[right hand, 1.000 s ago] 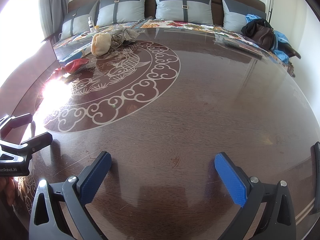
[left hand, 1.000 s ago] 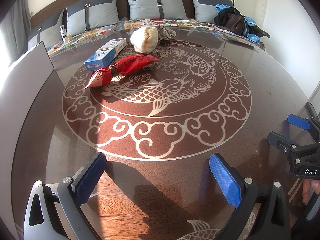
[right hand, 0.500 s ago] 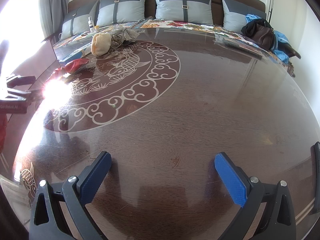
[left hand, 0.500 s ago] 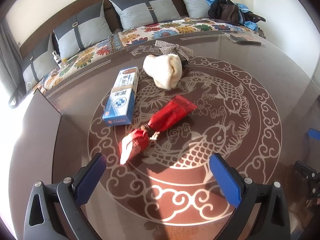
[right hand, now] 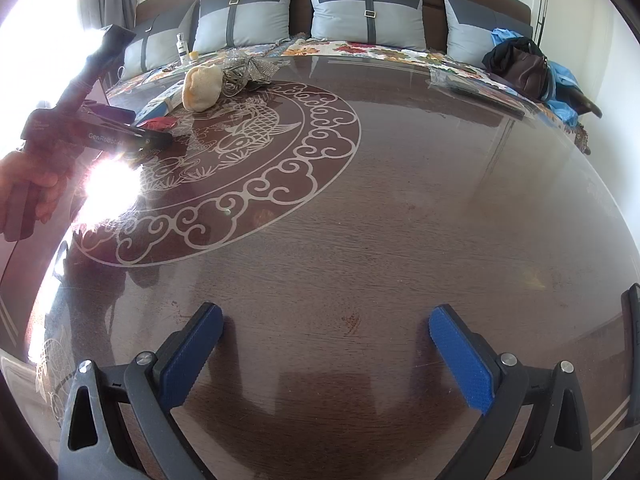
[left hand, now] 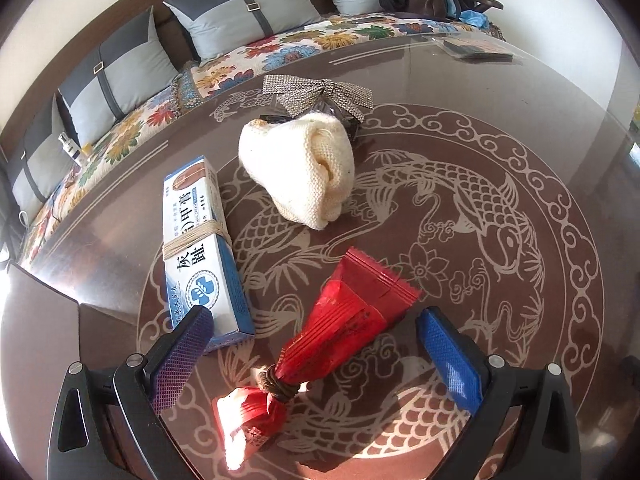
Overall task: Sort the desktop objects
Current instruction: 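Lower the left tool onto the red wrapped packet and close on it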
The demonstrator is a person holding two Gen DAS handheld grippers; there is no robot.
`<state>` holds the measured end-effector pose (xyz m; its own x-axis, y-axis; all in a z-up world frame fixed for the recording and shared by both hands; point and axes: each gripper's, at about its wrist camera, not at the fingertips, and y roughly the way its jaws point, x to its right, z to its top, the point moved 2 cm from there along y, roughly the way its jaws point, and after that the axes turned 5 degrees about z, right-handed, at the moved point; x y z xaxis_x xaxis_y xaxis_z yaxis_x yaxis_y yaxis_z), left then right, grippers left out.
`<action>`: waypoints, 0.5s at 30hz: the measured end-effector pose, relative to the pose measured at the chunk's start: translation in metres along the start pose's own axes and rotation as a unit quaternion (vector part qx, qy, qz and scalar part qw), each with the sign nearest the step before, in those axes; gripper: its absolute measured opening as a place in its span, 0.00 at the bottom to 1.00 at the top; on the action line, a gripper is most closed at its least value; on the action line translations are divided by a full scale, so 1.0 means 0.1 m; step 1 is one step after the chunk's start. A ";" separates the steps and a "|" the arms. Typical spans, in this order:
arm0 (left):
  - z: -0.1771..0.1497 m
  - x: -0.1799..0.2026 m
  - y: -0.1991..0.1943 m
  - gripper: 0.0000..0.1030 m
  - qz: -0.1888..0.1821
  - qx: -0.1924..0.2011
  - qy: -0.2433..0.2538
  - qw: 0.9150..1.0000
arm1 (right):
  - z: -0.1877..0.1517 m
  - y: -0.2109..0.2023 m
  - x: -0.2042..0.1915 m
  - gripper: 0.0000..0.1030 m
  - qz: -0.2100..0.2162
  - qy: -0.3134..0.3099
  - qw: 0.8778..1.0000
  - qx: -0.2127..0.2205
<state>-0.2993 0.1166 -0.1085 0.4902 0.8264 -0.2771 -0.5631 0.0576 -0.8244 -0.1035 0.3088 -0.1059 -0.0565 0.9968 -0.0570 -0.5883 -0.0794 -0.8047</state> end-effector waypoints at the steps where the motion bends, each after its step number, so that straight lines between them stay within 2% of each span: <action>1: 0.00 0.03 -0.02 1.00 -0.004 0.003 0.007 1.000 | 0.00 0.00 0.00 1.00 0.000 0.000 1.000 0.000; 5: -0.02 0.12 -0.08 1.00 -0.027 0.000 0.022 0.999 | 0.00 0.00 0.00 1.00 0.000 0.000 1.000 0.000; 7: -0.06 0.17 -0.11 1.00 -0.068 -0.013 0.022 0.997 | 0.00 0.00 0.00 1.00 0.000 0.000 1.000 0.000; 12: -0.24 0.25 -0.33 1.00 -0.126 -0.019 0.036 0.991 | 0.00 0.00 0.00 1.00 0.000 0.000 1.000 0.000; 15: -0.24 0.07 -0.48 1.00 -0.117 0.000 0.005 0.993 | 0.00 0.00 0.00 1.00 0.000 0.000 1.000 0.000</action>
<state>-0.2529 0.1059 -0.0829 0.6141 0.7849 -0.0828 -0.4336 0.2478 -0.8664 -0.1032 0.3084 -0.1057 -0.0569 0.9968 -0.0569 -0.5882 -0.0795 -0.8048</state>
